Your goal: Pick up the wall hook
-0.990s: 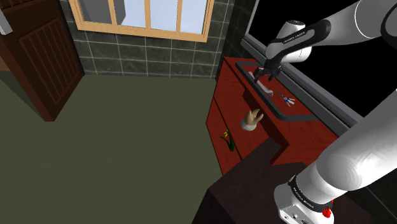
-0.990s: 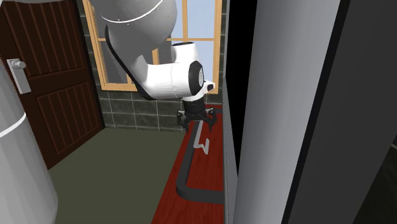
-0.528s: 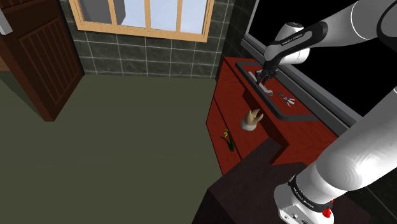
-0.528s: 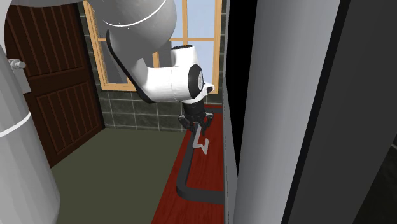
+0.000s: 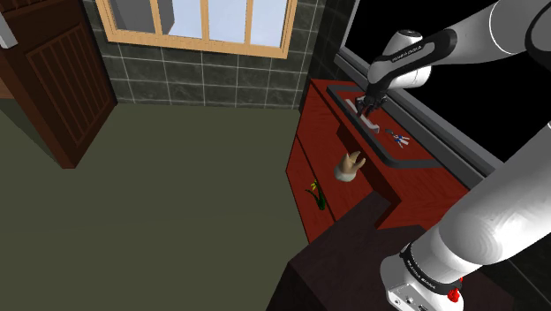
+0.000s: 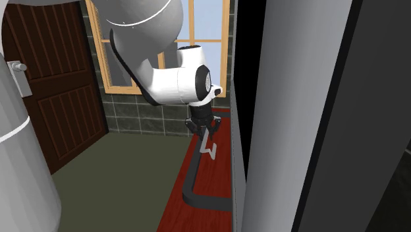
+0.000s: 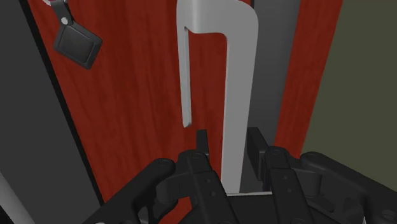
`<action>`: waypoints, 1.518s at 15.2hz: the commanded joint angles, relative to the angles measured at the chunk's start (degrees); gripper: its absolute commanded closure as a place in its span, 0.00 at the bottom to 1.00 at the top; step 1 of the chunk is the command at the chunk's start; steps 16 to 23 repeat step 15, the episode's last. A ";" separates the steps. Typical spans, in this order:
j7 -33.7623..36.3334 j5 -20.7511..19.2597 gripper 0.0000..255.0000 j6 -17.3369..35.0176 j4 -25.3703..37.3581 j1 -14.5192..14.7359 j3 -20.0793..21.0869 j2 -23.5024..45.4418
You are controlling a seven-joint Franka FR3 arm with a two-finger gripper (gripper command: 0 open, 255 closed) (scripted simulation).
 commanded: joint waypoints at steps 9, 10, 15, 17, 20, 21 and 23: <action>0.24 -1.16 1.00 -7.55 3.51 0.18 0.17 -4.03; 0.24 -1.24 1.00 -8.32 3.94 0.21 0.21 -4.39; 0.22 -1.44 1.00 -10.75 5.37 0.27 0.34 -5.43; 0.22 -1.44 1.00 -10.75 5.37 0.27 0.34 -5.43; 0.22 -1.44 1.00 -10.75 5.37 0.27 0.34 -5.43; 0.22 -1.44 1.00 -10.75 5.37 0.27 0.34 -5.43; 0.22 -1.44 1.00 -10.75 5.37 0.27 0.34 -5.43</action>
